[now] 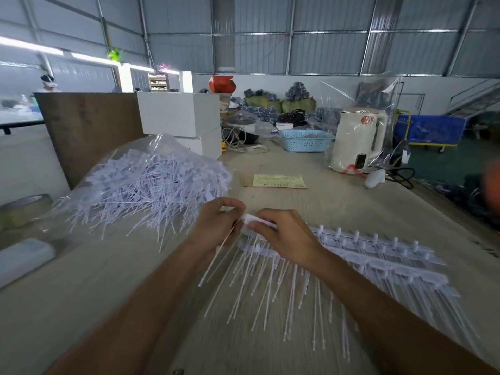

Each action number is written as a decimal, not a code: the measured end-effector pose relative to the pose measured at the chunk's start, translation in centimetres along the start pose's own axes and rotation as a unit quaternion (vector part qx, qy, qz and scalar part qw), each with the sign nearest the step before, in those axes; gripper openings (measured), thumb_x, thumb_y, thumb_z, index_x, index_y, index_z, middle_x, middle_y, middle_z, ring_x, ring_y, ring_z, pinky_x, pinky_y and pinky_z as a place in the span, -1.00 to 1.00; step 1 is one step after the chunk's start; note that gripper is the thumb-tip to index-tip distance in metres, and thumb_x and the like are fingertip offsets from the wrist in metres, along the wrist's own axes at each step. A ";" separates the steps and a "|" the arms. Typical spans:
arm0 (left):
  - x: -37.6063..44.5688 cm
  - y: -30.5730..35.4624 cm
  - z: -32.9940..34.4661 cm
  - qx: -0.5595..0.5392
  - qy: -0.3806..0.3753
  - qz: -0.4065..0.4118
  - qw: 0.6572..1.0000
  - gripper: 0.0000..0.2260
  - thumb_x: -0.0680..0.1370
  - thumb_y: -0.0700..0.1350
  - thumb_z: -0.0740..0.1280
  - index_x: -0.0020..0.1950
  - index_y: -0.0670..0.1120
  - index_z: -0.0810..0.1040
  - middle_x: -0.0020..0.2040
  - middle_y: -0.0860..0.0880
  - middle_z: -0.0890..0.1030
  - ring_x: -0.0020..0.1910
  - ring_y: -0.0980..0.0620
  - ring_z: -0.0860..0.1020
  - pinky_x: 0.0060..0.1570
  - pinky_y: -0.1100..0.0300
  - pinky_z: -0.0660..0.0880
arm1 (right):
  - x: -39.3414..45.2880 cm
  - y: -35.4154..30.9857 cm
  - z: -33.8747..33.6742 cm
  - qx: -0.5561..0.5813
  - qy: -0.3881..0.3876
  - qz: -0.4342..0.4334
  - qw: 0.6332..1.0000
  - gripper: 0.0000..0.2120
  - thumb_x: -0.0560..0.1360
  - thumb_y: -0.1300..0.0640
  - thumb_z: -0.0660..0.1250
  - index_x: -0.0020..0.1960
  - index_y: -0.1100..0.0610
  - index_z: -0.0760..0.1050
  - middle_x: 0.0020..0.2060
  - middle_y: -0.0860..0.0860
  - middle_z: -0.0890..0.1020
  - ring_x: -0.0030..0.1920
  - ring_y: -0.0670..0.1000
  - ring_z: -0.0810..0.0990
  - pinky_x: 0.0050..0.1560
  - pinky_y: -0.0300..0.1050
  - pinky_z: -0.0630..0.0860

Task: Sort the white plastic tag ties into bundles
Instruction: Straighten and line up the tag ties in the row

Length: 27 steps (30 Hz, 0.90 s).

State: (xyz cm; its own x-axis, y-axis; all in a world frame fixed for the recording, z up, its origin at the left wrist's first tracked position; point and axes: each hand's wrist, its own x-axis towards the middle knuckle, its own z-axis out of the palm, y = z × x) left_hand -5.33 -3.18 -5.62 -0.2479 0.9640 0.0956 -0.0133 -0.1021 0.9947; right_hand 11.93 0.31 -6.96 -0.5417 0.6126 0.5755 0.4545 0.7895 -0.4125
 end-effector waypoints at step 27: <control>-1.7 0.6 1.1 0.107 -0.114 0.109 0.982 -0.74 0.63 -0.03 0.33 -0.11 -0.22 0.57 -0.39 -0.09 0.52 -0.50 0.11 0.37 -0.46 0.26 0.28 | -0.1 -0.8 -3.4 0.330 -0.118 0.141 0.926 -0.75 0.57 0.27 0.38 0.20 0.21 0.39 -0.15 0.18 0.70 -0.18 0.06 0.63 -0.22 -0.08 0.50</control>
State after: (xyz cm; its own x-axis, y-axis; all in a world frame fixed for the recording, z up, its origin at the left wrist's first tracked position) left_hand -3.82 -4.61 -5.17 0.0012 0.9573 0.2889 0.2266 -0.2817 0.9324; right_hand 14.05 -0.48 -4.27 -0.6430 0.7269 0.2411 0.1116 0.4004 -0.9095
